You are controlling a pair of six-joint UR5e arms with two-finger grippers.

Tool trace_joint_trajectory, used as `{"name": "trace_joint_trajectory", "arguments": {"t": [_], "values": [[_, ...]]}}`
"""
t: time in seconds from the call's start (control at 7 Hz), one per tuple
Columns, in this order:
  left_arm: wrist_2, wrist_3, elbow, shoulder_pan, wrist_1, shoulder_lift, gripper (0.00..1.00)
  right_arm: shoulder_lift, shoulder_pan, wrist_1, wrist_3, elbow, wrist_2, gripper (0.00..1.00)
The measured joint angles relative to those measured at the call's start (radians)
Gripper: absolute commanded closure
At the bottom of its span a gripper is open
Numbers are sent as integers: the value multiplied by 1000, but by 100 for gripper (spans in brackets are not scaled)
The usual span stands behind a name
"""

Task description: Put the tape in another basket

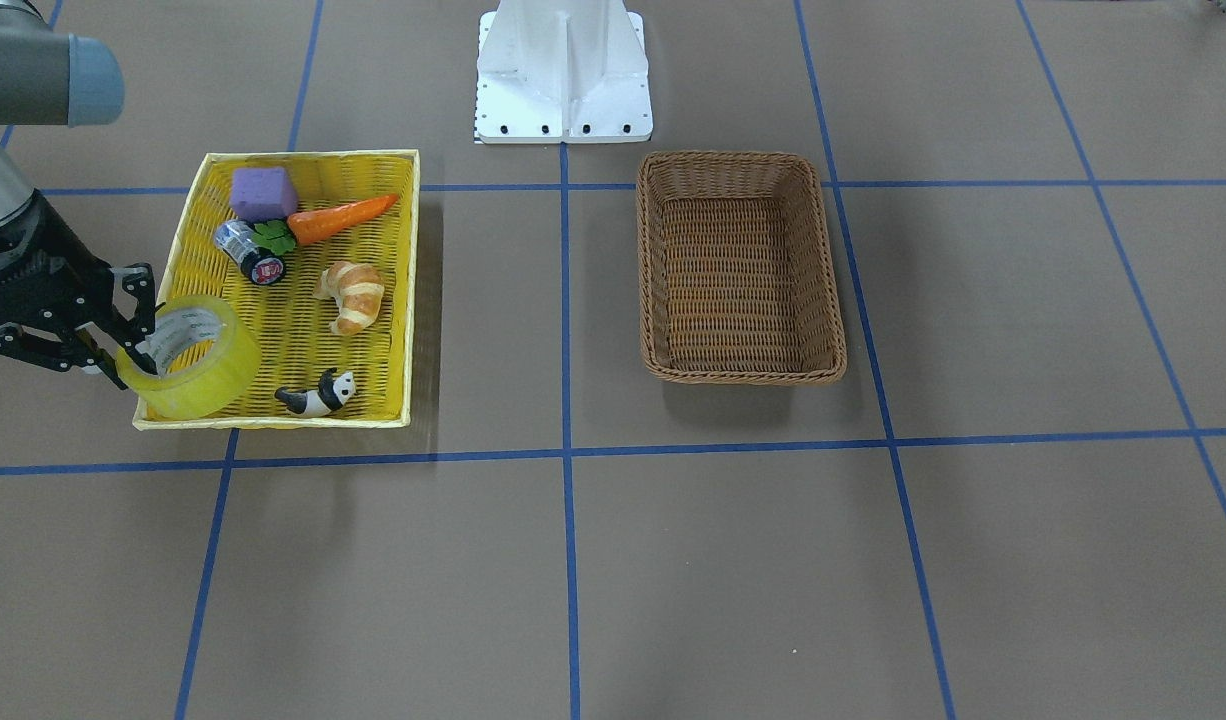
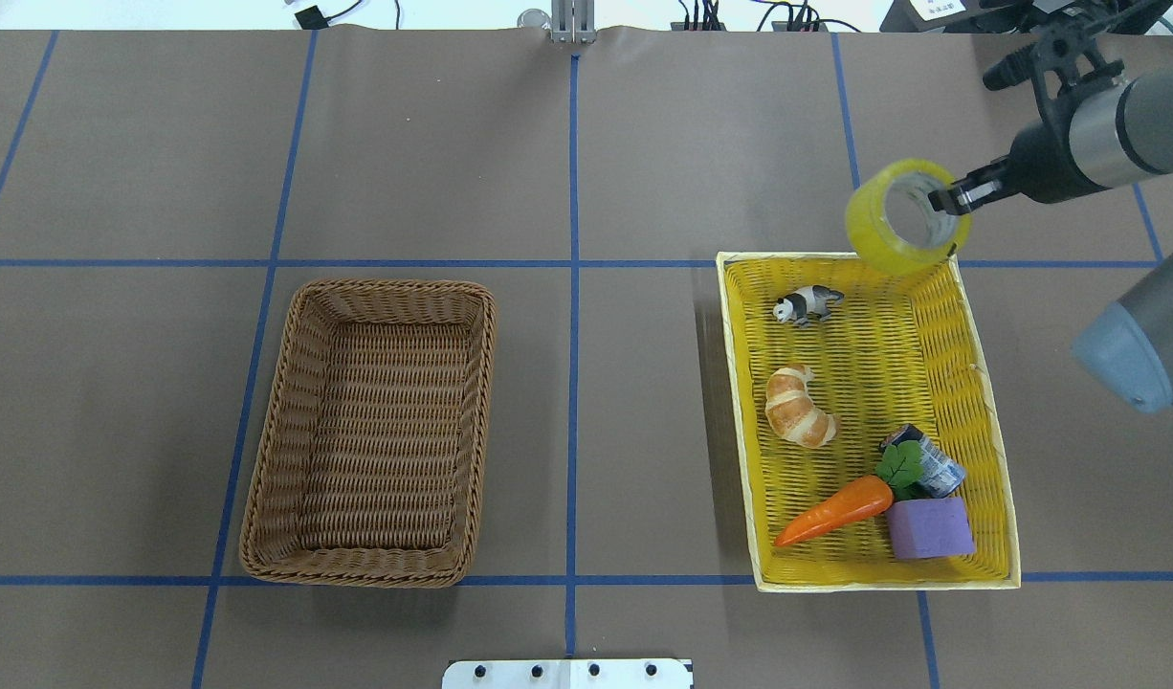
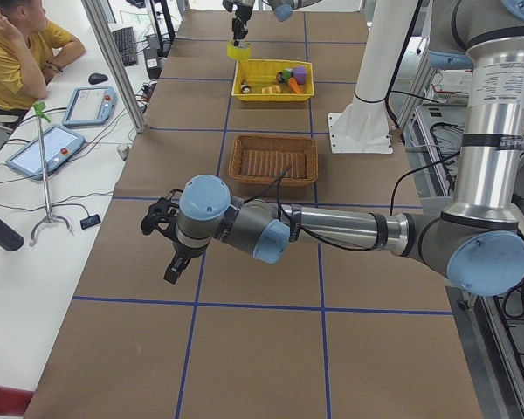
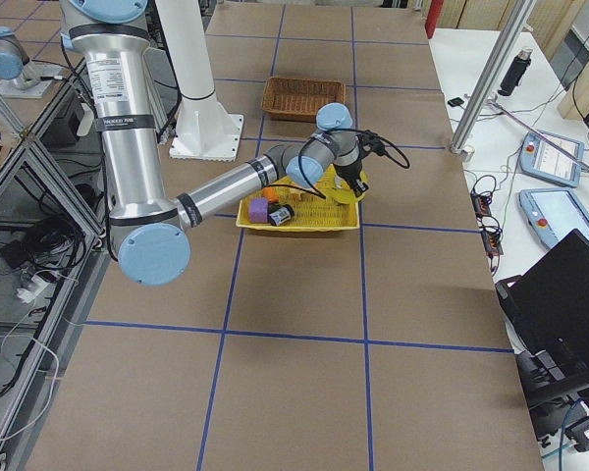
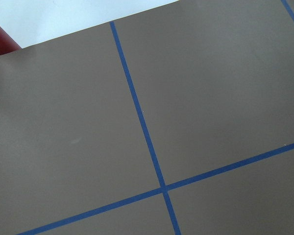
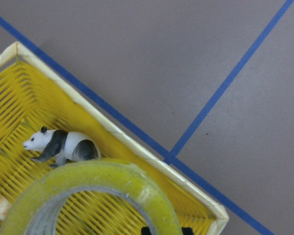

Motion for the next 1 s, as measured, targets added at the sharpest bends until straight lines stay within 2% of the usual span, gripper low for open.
{"name": "trace_joint_trajectory", "arguments": {"t": [0.29, 0.57, 0.71, 1.0], "values": [[-34, -290, -9, 75, -209, -16, 0, 116, -61, 3, 232, -14, -28, 100], [-38, -719, -11, 214, -507, -65, 1, 222, -204, 1, 479, -20, -228, 100], [-36, -884, -10, 294, -622, -114, 1, 264, -264, 1, 535, -24, -323, 100], [-20, -1082, -14, 434, -724, -244, 1, 339, -346, 6, 575, -27, -413, 100]]}}
